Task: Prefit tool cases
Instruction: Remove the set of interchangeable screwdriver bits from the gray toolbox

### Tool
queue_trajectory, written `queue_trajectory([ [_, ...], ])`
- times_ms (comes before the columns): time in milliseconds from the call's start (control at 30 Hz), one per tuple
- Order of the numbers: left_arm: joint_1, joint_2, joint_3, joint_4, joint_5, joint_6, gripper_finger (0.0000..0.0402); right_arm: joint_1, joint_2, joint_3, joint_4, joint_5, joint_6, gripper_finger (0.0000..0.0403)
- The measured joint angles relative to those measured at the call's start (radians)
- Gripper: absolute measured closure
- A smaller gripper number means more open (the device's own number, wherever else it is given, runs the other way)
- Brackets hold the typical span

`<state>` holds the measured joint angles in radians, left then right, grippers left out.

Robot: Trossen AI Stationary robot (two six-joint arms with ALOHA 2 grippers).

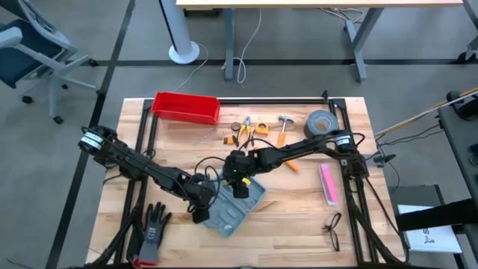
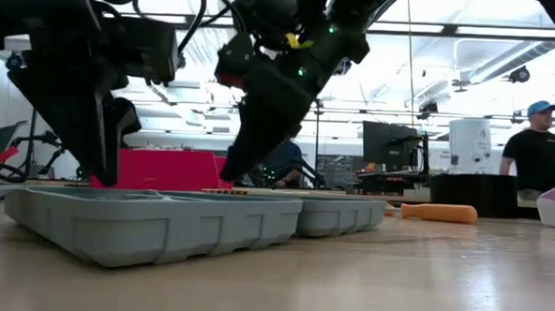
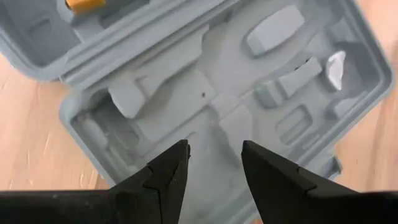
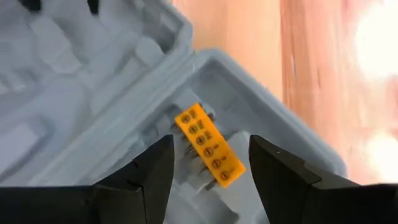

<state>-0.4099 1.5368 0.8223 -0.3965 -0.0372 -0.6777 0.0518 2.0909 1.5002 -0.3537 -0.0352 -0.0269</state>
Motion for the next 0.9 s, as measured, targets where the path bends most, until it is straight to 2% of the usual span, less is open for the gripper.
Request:
queue_trajectory([
  [433,-0.026,0.005,0.000,-0.013,0.002,-0.006,0.0244,0.000,0.047,0.001,0.026,0.009,-0.011,0.0225],
  [567,-0.026,0.005,0.000,-0.012,0.001,-0.006,0.0244,0.000,0.049,0.001,0.024,0.012,0.000,0.0256],
  [800,-0.026,0.005,0.000,-0.010,-0.003,0.002,0.0244,0.000,0.035,0.001,0.009,0.038,0.002,0.0334],
  [900,-0.026,0.005,0.000,-0.007,-0.004,0.002,0.0244,0.000,0.029,0.000,-0.002,0.037,0.002,0.0349],
])
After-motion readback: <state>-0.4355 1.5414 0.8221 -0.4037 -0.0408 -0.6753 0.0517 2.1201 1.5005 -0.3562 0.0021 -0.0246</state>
